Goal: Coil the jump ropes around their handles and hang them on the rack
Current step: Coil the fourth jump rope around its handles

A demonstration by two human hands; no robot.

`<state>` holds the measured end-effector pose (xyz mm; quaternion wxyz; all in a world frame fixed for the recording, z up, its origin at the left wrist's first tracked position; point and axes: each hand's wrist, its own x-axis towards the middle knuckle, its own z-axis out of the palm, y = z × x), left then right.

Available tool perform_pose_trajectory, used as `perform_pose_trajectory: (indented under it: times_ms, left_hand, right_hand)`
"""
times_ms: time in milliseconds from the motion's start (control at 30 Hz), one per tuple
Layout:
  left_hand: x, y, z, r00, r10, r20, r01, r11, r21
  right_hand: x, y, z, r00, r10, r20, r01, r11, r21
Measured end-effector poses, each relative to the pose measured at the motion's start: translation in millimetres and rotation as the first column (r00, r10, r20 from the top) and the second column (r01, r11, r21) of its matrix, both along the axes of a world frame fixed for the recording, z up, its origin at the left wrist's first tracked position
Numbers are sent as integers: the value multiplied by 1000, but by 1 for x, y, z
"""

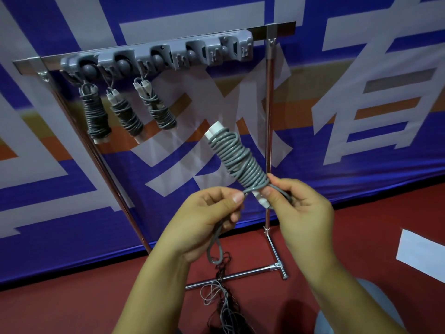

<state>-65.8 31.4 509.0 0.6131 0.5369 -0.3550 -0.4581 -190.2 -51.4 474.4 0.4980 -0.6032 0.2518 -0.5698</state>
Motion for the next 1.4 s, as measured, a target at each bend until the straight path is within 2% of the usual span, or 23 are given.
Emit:
perform_pose_trajectory:
  times_ms: [100, 267, 333, 400, 433, 467, 533, 567, 633, 667, 733, 900, 967, 1033, 1100, 1167, 1267, 1400]
  left_hand:
    - [0, -1, -6, 997, -63, -46, 63, 998, -9]
    - [4, -2, -8, 943, -114, -314, 114, 993, -20]
    - [2, -3, -6, 942, -102, -318, 102, 995, -15]
    - [0, -6, -5, 984, -6, -178, 4, 1000, -8]
    - [-1, -7, -5, 997, 73, -6, -73, 997, -2]
    - [0, -9, -5, 962, 155, 226, -159, 987, 1]
    - [1, -14, -5, 748, 223, 625, -280, 960, -8]
    - [2, -16, -5, 648, 222, 729, -303, 953, -21]
    - [5, -21, -6, 537, 217, 815, -315, 948, -45]
    - [7, -23, -7, 513, 212, 832, -322, 946, -43]
    - [9, -26, -10, 521, 206, 828, -342, 939, -18]
    - [8, -27, -15, 652, 224, 725, -334, 942, 9]
    - [6, -26, -17, 733, 234, 639, -331, 943, 33]
    - [5, -26, -18, 883, 238, 404, -289, 955, 67]
    - [3, -26, -16, 984, 144, 100, -151, 986, 67]
    - [1, -26, -16, 994, 4, -107, -1, 1000, 24]
    - [2, -24, -14, 960, -82, -266, 82, 997, -12]
    - [9, -20, -16, 816, -217, -536, 183, 976, -117]
  right_hand:
    - [0, -4, 2, 1000, -13, -16, 13, 1000, -14]
    - [1, -13, 4, 1000, 9, -12, -8, 999, 52]
    - [5, -17, 4, 999, 39, -11, -38, 995, 93]
    - [7, -19, 3, 998, 62, -25, -59, 991, 121]
    - [7, -20, 3, 997, 68, -37, -63, 990, 128]
    - [7, -20, 4, 996, 70, -51, -63, 990, 125]
    - [6, -19, 5, 995, 66, -77, -59, 994, 89]
    - [6, -17, 6, 994, 61, -89, -55, 996, 65]
    - [7, -14, 7, 992, 58, -111, -56, 998, 24]
    - [7, -13, 7, 991, 55, -122, -55, 998, 10]
    - [7, -12, 7, 989, 46, -137, -46, 999, -1]
    - [5, -14, 6, 994, 25, -104, -24, 1000, 11]
    - [5, -15, 8, 996, 28, -85, -26, 999, 28]
    - [5, -16, 10, 998, 28, -59, -25, 999, 39]
    - [7, -17, 11, 999, 27, -47, -25, 999, 46]
    - [9, -18, 11, 999, 33, -28, -31, 996, 81]
    - [9, -21, 10, 998, 54, 21, -57, 986, 155]
    - [8, -20, 12, 994, 87, 59, -97, 973, 208]
